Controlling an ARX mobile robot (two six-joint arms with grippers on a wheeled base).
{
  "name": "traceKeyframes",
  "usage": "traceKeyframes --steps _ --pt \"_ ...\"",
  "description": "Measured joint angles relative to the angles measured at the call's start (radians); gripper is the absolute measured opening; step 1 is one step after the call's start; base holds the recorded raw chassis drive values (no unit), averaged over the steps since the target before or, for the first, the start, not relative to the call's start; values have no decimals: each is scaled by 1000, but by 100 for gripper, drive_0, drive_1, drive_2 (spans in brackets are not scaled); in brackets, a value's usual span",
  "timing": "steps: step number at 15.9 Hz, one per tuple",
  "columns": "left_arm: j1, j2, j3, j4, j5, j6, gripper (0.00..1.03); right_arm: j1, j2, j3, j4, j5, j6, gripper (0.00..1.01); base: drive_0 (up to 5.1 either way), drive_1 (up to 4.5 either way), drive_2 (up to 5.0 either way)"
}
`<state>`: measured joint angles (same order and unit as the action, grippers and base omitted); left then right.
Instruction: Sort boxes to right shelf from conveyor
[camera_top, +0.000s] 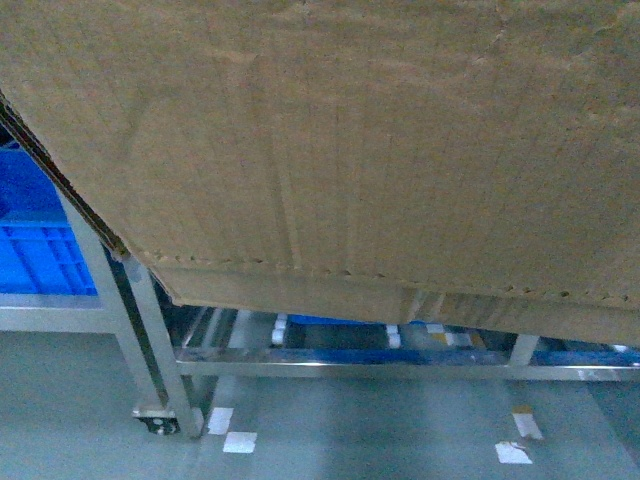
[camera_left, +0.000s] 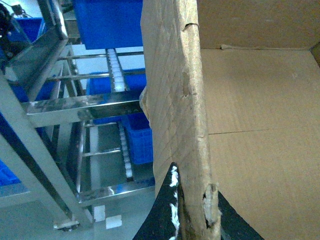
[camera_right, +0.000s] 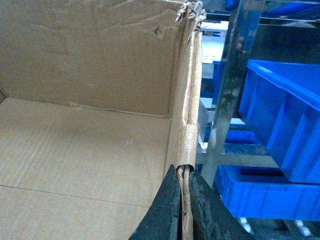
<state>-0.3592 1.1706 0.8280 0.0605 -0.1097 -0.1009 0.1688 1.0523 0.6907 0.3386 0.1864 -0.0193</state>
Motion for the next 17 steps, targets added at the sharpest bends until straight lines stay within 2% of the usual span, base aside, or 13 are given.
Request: traceKeyframes --steps 7,17 --pt "4 -2 0 -1 -2 0 4 1 2 0 2 -3 0 2 95 95 95" --pt "4 -6 0 -2 -2 0 4 1 0 0 2 -3 0 2 0 409 -409"
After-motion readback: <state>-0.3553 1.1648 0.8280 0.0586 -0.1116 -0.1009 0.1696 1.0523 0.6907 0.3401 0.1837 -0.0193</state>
